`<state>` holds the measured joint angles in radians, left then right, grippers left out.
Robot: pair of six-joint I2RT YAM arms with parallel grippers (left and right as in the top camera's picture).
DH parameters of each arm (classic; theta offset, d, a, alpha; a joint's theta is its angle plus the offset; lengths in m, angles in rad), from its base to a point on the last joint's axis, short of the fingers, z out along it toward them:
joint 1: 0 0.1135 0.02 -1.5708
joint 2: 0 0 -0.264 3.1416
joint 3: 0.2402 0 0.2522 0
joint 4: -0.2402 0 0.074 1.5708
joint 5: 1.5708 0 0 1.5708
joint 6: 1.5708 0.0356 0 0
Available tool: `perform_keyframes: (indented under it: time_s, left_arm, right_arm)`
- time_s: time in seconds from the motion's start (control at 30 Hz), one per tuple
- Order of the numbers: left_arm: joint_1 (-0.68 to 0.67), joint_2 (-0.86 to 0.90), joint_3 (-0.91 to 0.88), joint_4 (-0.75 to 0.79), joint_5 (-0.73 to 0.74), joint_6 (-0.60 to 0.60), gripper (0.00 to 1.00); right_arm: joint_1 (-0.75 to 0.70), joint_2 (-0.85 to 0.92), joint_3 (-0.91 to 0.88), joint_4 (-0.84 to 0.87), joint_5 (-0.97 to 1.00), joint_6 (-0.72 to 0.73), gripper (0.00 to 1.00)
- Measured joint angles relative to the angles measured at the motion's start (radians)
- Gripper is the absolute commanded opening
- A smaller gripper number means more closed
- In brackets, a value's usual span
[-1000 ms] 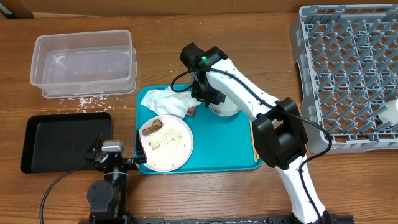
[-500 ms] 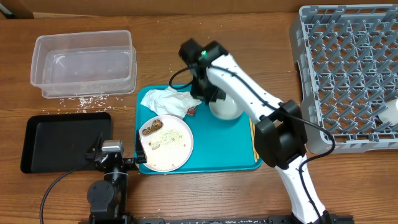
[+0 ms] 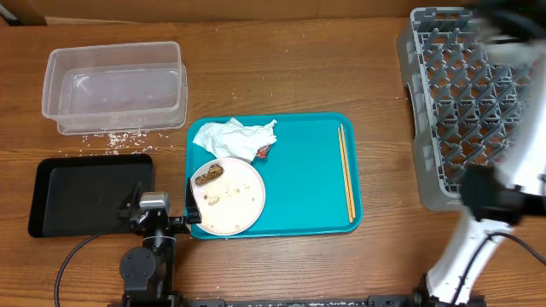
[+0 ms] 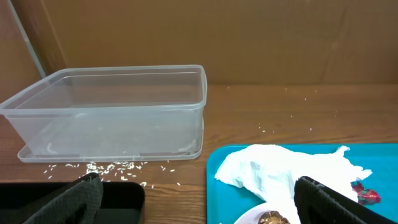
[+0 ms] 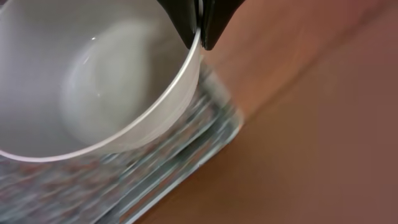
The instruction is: Sort waste into correct bins and load items into the dishwasher
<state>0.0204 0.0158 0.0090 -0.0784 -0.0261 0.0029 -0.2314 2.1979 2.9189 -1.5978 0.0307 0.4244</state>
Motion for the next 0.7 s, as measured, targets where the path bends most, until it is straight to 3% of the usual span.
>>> perform_keyframes:
  time_s: [0.13, 0.37, 0.7]
  left_arm:
    - [0.0, 0.0, 0.0, 0.0, 0.0, 0.0, 1.0]
    - [0.0, 0.0, 0.0, 0.0, 0.0, 0.0, 1.0]
    - [0.0, 0.0, 0.0, 0.0, 0.0, 0.0, 1.0]
  right_arm:
    - [-0.208, 0.014, -0.026, 0.125, -0.154, -0.12, 0.04]
    - [-0.401, 0.101, -0.105, 0.443, -0.578, -0.293, 0.04]
    - [-0.53, 0.222, -0.457, 1.051, -0.958, -0.302, 0.04]
